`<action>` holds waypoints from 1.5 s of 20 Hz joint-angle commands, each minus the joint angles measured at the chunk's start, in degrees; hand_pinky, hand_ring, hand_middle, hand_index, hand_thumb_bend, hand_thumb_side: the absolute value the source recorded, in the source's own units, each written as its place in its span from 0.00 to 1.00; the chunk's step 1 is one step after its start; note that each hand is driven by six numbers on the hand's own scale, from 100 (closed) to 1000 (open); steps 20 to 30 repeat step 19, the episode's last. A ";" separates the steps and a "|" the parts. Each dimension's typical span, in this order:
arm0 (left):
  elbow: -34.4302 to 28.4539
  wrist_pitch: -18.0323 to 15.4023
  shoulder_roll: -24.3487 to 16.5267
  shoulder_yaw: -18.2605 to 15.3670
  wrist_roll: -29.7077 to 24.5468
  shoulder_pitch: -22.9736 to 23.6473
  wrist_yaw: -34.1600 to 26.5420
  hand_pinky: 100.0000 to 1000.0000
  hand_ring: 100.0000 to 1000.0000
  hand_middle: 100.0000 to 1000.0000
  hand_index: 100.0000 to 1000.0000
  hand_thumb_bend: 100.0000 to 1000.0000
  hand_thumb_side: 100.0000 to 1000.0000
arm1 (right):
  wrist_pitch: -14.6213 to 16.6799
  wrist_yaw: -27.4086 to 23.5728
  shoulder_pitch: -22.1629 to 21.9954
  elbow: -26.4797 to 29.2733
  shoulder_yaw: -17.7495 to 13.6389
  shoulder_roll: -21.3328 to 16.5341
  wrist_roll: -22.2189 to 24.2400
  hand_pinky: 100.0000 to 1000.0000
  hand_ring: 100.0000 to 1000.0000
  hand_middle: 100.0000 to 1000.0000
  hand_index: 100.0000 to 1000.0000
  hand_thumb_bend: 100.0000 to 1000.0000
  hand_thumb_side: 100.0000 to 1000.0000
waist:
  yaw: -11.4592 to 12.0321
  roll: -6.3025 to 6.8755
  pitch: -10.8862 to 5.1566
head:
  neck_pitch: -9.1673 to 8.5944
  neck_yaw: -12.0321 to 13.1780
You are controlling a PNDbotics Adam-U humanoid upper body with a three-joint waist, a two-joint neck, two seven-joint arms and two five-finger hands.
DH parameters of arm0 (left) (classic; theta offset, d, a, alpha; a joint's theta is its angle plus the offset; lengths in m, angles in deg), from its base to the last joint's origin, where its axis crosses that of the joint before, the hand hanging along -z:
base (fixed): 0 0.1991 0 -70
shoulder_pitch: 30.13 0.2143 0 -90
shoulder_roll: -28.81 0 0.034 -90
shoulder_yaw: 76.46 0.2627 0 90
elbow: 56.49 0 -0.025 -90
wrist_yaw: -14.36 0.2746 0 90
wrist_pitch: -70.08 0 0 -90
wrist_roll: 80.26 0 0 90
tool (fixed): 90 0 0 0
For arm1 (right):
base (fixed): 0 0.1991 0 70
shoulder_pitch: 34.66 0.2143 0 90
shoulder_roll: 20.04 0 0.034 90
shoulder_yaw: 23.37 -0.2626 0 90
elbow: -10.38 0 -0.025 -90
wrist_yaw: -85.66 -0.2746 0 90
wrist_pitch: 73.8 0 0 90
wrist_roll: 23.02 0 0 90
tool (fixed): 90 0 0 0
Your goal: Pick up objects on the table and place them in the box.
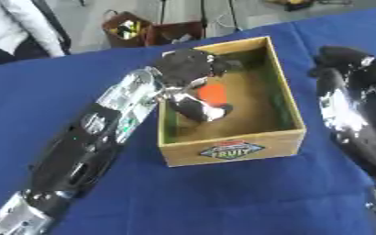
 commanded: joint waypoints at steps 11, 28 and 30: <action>-15.13 6.72 -3.36 -6.42 9.72 1.34 -8.54 0.46 0.58 0.59 0.93 0.14 0.88 | -0.16 -0.25 -0.11 1.14 -0.51 -0.07 -0.70 0.99 0.83 0.54 0.78 0.00 0.47 | 2.00 -1.30 -2.25 | 0.35 -1.33; -26.23 12.80 -4.62 -8.99 16.55 5.99 -15.37 0.36 0.51 0.51 0.90 0.04 0.90 | -0.11 -0.17 -0.09 1.14 -0.83 0.11 -1.19 0.99 0.83 0.54 0.79 0.00 0.47 | 2.96 -1.90 -2.34 | 1.00 -1.93; -26.23 12.80 -4.62 -8.99 16.55 5.99 -15.37 0.36 0.51 0.51 0.90 0.04 0.90 | -0.11 -0.17 -0.09 1.14 -0.83 0.11 -1.19 0.99 0.83 0.54 0.79 0.00 0.47 | 2.96 -1.90 -2.34 | 1.00 -1.93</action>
